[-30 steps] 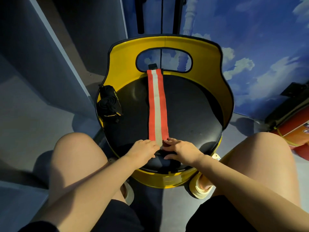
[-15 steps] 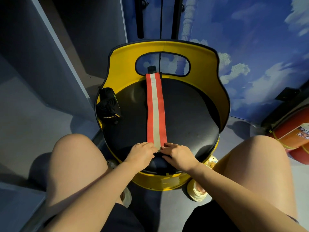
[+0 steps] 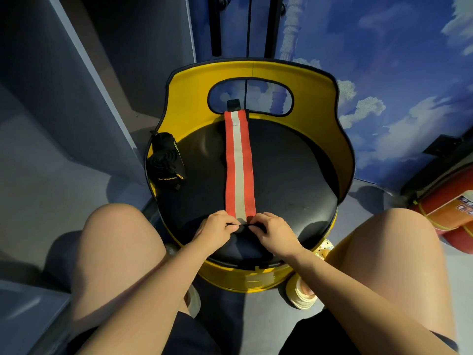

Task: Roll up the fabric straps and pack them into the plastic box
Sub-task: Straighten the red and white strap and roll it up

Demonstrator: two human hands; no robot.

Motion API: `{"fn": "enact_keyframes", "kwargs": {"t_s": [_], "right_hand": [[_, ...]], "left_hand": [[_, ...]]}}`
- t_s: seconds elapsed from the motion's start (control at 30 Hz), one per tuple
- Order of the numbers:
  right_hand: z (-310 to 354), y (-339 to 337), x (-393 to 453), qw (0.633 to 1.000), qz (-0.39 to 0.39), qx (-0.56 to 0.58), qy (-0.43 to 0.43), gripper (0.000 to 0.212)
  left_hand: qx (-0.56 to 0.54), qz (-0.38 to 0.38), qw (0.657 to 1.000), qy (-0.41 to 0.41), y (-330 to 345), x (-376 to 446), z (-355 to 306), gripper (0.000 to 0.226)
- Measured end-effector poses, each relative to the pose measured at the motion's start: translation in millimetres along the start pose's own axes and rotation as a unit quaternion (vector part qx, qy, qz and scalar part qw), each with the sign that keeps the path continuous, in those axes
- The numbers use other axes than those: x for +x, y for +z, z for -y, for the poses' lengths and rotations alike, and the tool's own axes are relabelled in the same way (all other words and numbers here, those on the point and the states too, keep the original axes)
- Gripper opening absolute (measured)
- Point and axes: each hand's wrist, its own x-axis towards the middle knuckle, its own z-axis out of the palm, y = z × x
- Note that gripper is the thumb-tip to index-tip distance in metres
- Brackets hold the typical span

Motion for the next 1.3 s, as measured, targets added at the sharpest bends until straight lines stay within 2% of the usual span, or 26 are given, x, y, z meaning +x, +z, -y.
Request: {"fn": "enact_keyframes", "kwargs": {"t_s": [0.13,0.4,0.47,0.53,0.63,0.77,0.83,0.9,0.97,1.03,1.1,1.2,1.3], "right_hand": [[2,-4,8,0.997,-0.01,0.047,0.058,0.019],[2,-5,19,0.99,-0.037,0.091,0.101,0.012],[1,-5,21,0.989,-0.037,0.092,0.108,0.013],[0,-4,24,0.989,-0.033,0.095,0.11,0.013],[-3,-4,28,0.987,-0.028,0.104,0.117,0.012],[-3,-1,31,0.985,-0.041,0.118,0.121,0.01],[-4,1,32,0.988,-0.042,0.1,0.111,0.011],[-6,2,31,0.995,-0.061,0.028,0.071,0.015],[-8,2,28,0.992,-0.101,-0.072,-0.036,0.016],[-8,1,26,0.969,-0.112,-0.158,-0.156,0.016],[-12,0,25,0.943,-0.103,-0.218,-0.23,0.022],[-18,-4,27,0.92,-0.097,-0.279,-0.258,0.028],[-20,-2,29,0.914,-0.089,-0.284,-0.277,0.031]], "left_hand": [[-0.021,-0.009,0.999,-0.039,0,4,-1,0.017],[-0.045,-0.038,0.996,-0.065,5,10,-3,0.012],[0.001,-0.072,0.997,-0.038,5,8,-4,0.011],[0.075,-0.092,0.992,0.027,5,5,-7,0.015],[0.165,-0.067,0.978,0.105,3,2,-8,0.028],[0.256,-0.015,0.96,0.113,4,0,-7,0.041],[0.255,-0.019,0.961,0.108,4,2,-8,0.038],[0.23,-0.022,0.968,0.102,3,5,-9,0.033],[0.2,-0.015,0.976,0.089,1,8,-9,0.03],[0.18,-0.01,0.981,0.072,-1,12,-10,0.028],[0.152,0.0,0.987,0.046,-4,16,-10,0.029],[0.081,0.016,0.997,-0.008,-8,24,-8,0.028],[0.026,0.011,0.999,-0.03,-6,29,-4,0.027]]}}
